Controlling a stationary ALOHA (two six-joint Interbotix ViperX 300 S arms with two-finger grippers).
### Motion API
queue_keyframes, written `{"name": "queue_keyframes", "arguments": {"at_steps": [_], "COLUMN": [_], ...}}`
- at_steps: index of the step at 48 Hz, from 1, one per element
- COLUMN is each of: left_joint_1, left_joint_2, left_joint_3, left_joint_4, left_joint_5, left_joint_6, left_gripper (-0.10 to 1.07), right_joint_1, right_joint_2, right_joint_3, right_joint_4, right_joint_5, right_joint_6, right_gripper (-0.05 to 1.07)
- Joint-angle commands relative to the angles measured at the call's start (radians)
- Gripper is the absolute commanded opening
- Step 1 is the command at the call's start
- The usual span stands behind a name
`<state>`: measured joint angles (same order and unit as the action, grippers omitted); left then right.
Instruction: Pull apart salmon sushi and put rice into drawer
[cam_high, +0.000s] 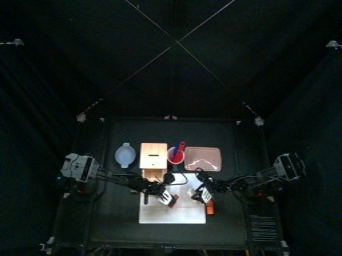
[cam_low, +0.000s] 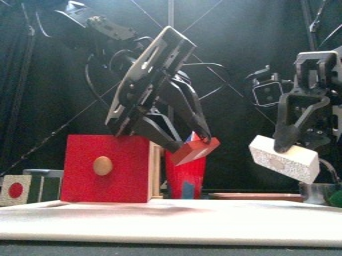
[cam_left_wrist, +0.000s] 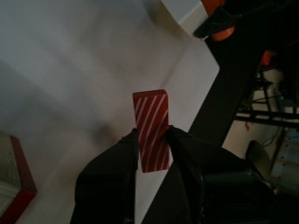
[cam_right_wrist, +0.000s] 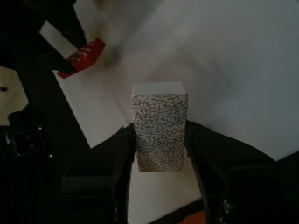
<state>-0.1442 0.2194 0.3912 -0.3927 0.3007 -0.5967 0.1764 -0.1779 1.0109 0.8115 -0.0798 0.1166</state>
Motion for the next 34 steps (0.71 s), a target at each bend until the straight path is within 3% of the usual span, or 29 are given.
{"name": "queue_keyframes", "arguments": {"at_steps": [1, 16, 23, 34], "left_joint_1": [0.003, 0.008, 0.009, 0.002], "left_joint_2": [-0.015, -0.029, -0.028, -0.028], "left_joint_3": [-0.041, -0.057, -0.074, -0.100], "left_joint_4": [0.015, 0.041, 0.101, 0.255], "left_joint_5": [0.031, 0.169, 0.230, 0.270], "left_joint_6": [0.000, -0.052, -0.107, -0.212], "left_gripper": [0.58, 0.58, 0.58, 0.59], "right_joint_1": [-0.005, -0.005, -0.005, -0.005], "right_joint_2": [-0.008, -0.006, 0.011, 0.023], "right_joint_3": [-0.029, -0.023, -0.023, -0.029], "right_joint_4": [-0.006, -0.011, -0.014, -0.015], "right_joint_5": [0.005, -0.008, -0.008, -0.008], "right_joint_6": [-0.003, -0.002, -0.002, -0.005], "right_gripper": [0.71, 0.71, 0.73, 0.94]}}
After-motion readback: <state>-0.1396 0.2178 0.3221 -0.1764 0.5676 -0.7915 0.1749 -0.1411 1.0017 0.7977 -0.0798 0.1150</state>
